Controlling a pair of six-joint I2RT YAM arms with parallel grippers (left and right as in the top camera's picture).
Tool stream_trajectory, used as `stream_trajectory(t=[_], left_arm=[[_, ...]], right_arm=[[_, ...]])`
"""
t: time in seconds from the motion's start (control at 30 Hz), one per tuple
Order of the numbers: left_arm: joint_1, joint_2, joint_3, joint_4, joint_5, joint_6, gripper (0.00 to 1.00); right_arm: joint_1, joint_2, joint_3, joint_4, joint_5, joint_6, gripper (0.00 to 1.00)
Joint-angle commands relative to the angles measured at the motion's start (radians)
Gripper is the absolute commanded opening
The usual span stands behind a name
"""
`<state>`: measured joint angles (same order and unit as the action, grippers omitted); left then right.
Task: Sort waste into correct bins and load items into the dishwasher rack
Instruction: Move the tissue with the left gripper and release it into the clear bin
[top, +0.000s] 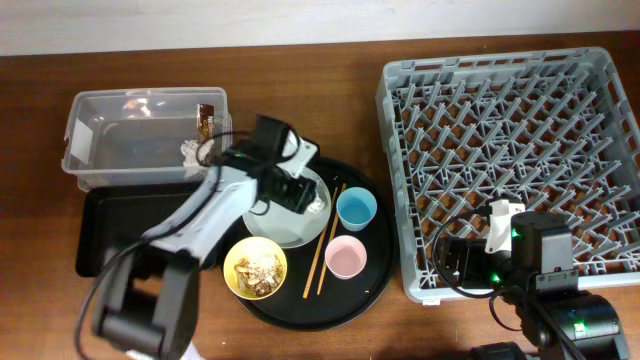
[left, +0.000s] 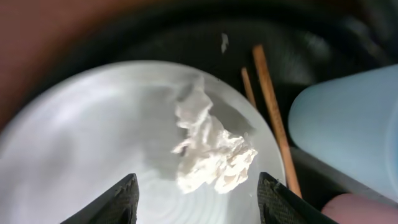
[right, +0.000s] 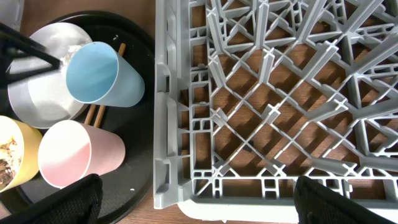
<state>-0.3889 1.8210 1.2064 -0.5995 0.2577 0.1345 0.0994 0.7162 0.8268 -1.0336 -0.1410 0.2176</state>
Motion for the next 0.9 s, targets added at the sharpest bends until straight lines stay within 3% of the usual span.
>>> stream_trajectory(t=[0.0,0.07,0.13,0.27,0.37,0.57,0.77,0.8,0.87], left_arm=[[-0.026,0.088,0.005,0.021,-0.01,0.005,0.57],[-0.039,0.115,0.005,0.026,-0.01,0.005,0.49],[-0.043,0.118,0.006,0.03,-0.011,0.005,0.2],[-0.035,0.101,0.037,0.013,-0.062,0.005,0.04],[-0.022,0.016,0.063,-0.035,-0.139,0.005,0.02],[0.138,-0.243,0.066,-0.019,-0.234,0.005,0.05],[0.391,-0.25,0.066,0.072,-0.236,0.005,0.15],[0.412,-0.237,0.066,0.086,-0.236,0.005,0.25],[0.449,-0.217,0.066,0.09,-0.236,0.005,0.56]], right_arm=[[0.005,-0.005,0.014,-0.002,-0.006,0.001,0.99],[0.005,-0.005,0.014,-0.003,-0.006,0.001,0.99],[0.005,-0.005,0.014,-0.004,-0.006,0.001,0.99],[0.005,-0.005,0.014,-0.007,-0.006,0.001,0.99],[0.005,-0.005,0.014,-0.01,-0.005,0.001,0.99],[0.005,-0.005,0.014,-0.01,-0.005,0.001,0.99],[0.005,-0.005,0.014,-0.01,-0.006,0.001,0.99],[0.005,-0.005,0.014,-0.01,-0.006,0.001,0.99],[0.005,-0.005,0.014,-0.01,-0.006,0.001,0.99]])
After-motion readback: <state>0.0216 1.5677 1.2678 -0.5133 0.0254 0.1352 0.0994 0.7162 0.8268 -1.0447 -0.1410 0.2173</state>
